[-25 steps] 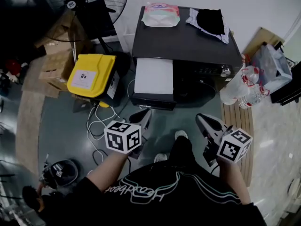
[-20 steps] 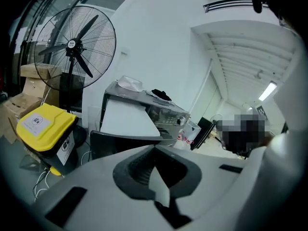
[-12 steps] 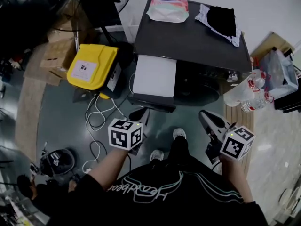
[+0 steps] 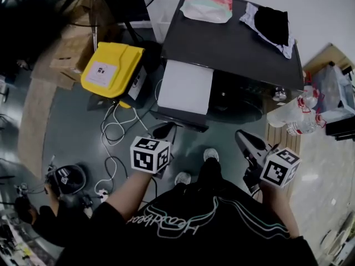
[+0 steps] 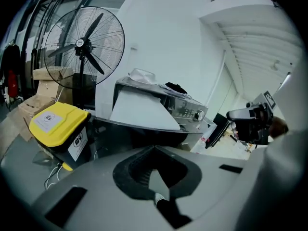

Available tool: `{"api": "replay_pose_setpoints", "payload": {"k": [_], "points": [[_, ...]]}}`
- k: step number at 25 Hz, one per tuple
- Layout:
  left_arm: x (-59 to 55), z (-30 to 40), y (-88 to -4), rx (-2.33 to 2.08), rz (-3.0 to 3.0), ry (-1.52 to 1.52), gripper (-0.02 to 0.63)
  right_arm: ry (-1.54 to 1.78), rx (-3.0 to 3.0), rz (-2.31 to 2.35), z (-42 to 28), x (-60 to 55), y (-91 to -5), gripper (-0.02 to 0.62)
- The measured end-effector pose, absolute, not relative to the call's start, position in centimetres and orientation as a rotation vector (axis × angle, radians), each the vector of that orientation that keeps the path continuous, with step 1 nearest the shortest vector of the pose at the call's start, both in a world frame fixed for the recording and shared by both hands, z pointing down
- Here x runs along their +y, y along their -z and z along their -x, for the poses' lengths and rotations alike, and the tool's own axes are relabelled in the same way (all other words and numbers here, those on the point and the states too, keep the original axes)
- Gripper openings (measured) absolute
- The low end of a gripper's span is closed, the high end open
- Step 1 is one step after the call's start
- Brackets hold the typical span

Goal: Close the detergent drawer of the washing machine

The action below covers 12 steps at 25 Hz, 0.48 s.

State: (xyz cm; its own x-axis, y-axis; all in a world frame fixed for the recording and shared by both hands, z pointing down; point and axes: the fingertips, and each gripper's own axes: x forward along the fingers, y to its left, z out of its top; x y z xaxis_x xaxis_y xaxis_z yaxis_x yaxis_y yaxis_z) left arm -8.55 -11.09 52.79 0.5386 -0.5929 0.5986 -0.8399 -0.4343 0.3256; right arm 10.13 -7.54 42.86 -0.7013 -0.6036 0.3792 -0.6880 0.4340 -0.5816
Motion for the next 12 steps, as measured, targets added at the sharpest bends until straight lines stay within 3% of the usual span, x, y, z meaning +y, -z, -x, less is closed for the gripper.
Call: {"api": "replay_pose_setpoints", "payload": {"k": [12], "points": [[-11.9, 8.3, -53.0, -1.199, -2.141, -0.515, 0.025, -1.158, -2.547, -1.117, -11.3, -8.6, -43.6, 0.028]]}}
